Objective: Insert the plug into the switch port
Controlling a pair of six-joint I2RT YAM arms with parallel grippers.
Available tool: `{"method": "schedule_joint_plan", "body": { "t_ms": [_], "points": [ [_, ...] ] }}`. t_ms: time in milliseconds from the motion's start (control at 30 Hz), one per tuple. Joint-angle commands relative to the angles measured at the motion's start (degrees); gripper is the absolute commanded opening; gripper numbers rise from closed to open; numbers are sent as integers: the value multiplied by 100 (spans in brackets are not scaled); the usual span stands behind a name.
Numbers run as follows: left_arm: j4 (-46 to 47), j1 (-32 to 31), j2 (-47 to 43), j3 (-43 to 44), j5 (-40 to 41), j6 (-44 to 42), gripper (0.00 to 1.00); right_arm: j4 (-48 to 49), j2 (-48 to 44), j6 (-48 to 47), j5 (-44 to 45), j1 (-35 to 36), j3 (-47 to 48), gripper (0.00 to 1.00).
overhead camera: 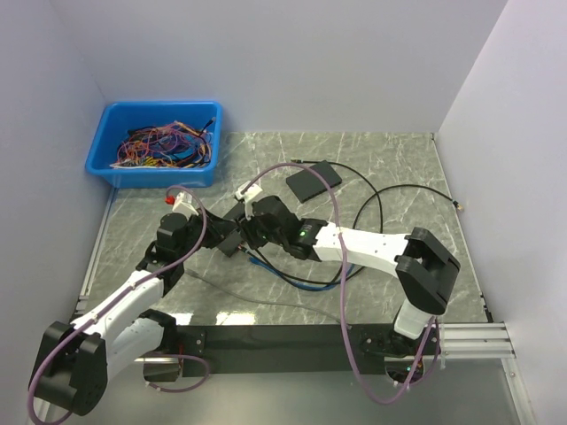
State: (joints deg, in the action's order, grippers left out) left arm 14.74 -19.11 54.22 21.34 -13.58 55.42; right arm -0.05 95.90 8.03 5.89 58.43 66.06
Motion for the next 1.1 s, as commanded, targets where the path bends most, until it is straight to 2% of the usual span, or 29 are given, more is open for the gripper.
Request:
{"method": "schedule_joint_plan", "body": {
  "t_ms": [0, 467, 567, 833, 933, 1067],
  "points": [
    [248, -22, -7, 81, 31, 66, 1, 67, 96, -21, 105, 54, 284, 47],
    [310, -22, 28, 54, 5, 48, 1, 49, 395, 23, 35, 63, 688, 45],
    [336, -31, 28, 45, -4, 66, 1, 49, 465, 23, 52, 63, 759, 42],
    [363, -31, -16, -16, 5, 74, 1, 93, 474, 102, 105, 63, 671, 21],
    [354, -22, 1, -43, 14, 66, 0, 76, 465, 120, 123, 63, 689, 23],
    [363, -31, 10, -69, 49, 83, 1, 128, 377, 146, 167, 72, 627, 38]
  ]
}}
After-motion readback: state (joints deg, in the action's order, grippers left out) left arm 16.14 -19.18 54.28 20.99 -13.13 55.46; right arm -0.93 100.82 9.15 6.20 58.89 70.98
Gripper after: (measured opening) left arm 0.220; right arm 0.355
